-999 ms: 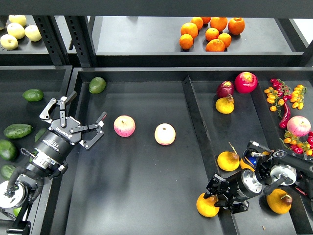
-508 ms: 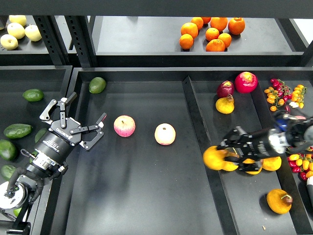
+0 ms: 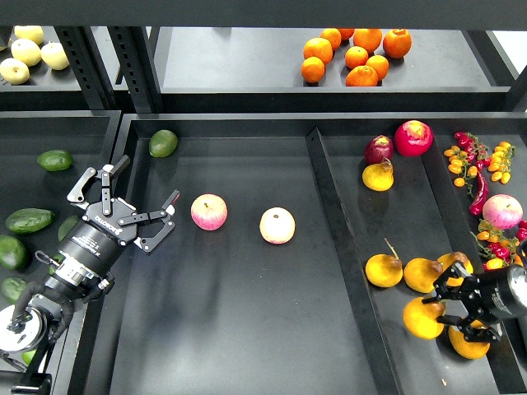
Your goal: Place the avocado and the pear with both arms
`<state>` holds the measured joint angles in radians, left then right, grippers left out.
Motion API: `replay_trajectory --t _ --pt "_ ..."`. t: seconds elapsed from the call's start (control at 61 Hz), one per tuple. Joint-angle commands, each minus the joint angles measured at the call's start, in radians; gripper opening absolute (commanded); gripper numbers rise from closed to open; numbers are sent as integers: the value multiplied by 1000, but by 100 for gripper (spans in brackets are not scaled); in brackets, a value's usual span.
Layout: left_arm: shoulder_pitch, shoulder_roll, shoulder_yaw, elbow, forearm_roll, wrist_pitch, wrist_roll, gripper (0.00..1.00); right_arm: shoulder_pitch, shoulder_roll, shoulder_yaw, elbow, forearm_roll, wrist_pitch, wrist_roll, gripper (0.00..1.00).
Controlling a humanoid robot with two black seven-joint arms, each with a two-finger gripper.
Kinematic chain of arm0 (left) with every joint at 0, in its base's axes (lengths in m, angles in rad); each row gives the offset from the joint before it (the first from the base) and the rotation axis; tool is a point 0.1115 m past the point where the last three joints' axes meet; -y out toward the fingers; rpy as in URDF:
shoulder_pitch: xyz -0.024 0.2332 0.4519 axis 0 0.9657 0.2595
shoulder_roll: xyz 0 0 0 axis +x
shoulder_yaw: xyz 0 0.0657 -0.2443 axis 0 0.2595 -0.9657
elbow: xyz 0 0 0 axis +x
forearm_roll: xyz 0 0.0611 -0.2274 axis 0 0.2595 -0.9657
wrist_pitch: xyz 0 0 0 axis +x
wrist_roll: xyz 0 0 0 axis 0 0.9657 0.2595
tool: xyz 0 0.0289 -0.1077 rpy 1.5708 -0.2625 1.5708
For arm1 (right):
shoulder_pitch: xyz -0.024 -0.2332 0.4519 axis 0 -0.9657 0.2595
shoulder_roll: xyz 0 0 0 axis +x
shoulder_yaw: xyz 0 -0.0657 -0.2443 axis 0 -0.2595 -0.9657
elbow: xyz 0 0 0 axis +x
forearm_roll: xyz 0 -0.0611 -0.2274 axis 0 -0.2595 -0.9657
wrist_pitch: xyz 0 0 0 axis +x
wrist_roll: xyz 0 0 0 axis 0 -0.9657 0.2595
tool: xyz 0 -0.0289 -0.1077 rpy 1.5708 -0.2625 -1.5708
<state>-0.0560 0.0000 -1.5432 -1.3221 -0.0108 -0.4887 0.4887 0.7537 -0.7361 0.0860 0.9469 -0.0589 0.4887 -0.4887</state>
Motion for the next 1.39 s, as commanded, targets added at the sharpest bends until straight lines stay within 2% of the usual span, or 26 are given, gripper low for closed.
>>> replay_trajectory --t 0.0,0.639,0.754,0.999,1.098,1.229,1.245,1.376 --pt "1 0 0 0 0 0 0 99 -22 23 14 -31 -16 0 0 19" --pt "16 0 0 -3 0 0 0 99 -57 119 55 -135 -22 0 0 27" --pt "16 0 0 -5 0 0 0 99 -57 123 55 -140 -22 0 0 34" --pt "16 0 0 -8 0 0 0 99 -56 124 57 -142 -22 0 0 42" --pt "16 0 0 -9 0 0 0 99 -56 124 57 -142 -22 0 0 48" --pt "18 0 2 -11 0 0 0 99 -54 124 57 -142 -22 0 0 64" --pt "18 0 2 -11 0 0 0 99 -51 124 57 -140 -22 0 0 75" --pt "18 0 0 -11 0 0 0 99 -44 121 57 -138 -22 0 0 93"
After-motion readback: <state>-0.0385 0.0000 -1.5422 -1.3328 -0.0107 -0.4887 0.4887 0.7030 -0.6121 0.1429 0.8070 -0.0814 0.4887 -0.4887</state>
